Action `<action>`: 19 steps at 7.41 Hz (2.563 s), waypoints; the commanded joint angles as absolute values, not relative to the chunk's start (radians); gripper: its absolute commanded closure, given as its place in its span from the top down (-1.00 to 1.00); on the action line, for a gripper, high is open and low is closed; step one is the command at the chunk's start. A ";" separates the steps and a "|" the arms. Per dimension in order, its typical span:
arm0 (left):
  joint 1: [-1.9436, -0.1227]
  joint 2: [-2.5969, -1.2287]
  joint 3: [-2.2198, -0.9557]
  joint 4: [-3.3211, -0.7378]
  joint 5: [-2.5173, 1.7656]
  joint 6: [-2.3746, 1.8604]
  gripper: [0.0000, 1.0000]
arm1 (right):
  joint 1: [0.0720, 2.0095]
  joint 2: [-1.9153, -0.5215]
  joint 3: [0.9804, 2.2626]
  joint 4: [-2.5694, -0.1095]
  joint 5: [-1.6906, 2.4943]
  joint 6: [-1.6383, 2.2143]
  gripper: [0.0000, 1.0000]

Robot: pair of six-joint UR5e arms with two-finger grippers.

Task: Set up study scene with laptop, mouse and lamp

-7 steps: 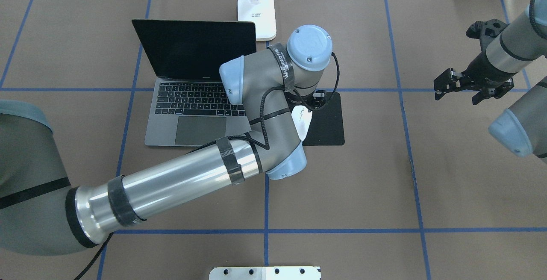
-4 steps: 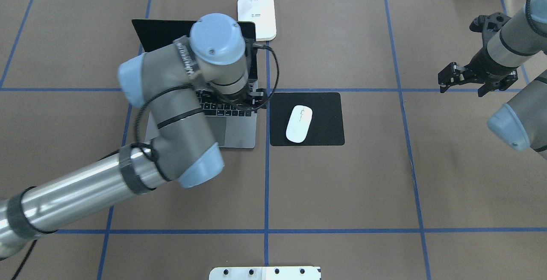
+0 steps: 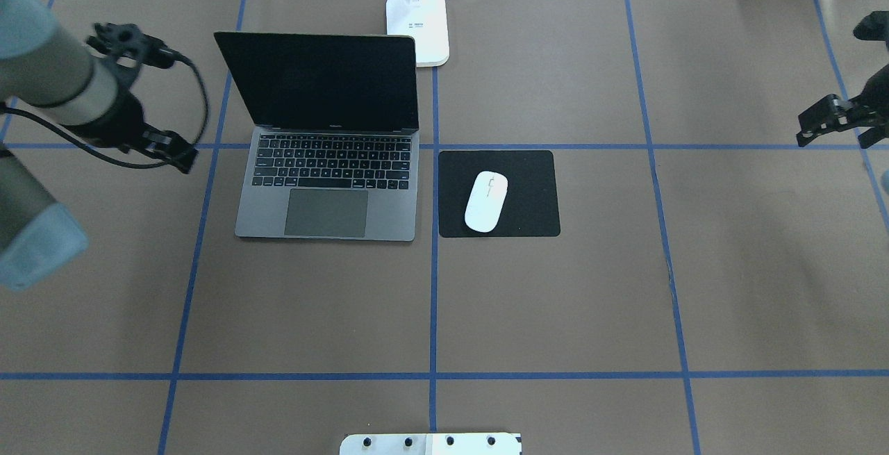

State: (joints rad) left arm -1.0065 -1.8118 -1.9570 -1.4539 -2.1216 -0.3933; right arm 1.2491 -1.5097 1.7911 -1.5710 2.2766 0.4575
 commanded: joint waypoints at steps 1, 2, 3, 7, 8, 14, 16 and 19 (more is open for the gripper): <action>-1.390 -1.715 -1.733 -1.466 -2.285 0.108 0.99 | 1.376 -1.622 1.790 -1.572 2.318 0.304 1.00; -1.545 -1.730 -1.589 -1.470 -2.310 0.202 0.99 | 1.415 -1.664 1.790 -1.569 2.341 0.302 1.00; -1.645 -1.755 -1.472 -1.536 -2.310 0.281 0.99 | 1.474 -1.683 1.790 -1.572 2.361 0.292 1.00; -1.657 -1.701 -1.357 -1.656 -2.301 0.285 0.99 | 1.540 -1.749 1.795 -1.565 2.416 0.273 1.00; -1.652 -1.691 -1.326 -1.736 -2.301 0.279 0.99 | 1.540 -1.750 1.784 -1.566 2.405 0.273 1.00; -1.488 -1.438 -1.732 -1.864 -2.304 -0.195 0.99 | 1.540 -1.753 1.769 -1.577 2.407 0.288 1.00; -1.493 -1.430 -1.877 -1.627 -2.301 -0.158 0.99 | 1.540 -1.753 1.767 -1.578 2.405 0.288 1.00; -1.493 -1.410 -1.833 -1.621 -2.306 -0.066 0.99 | 1.540 -1.752 1.764 -1.578 2.404 0.288 1.00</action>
State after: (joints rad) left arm -1.4924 -1.4132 -1.8522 -1.6256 -2.3063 -0.0827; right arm 1.5401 -1.7530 1.7652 -1.5785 2.4049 0.2884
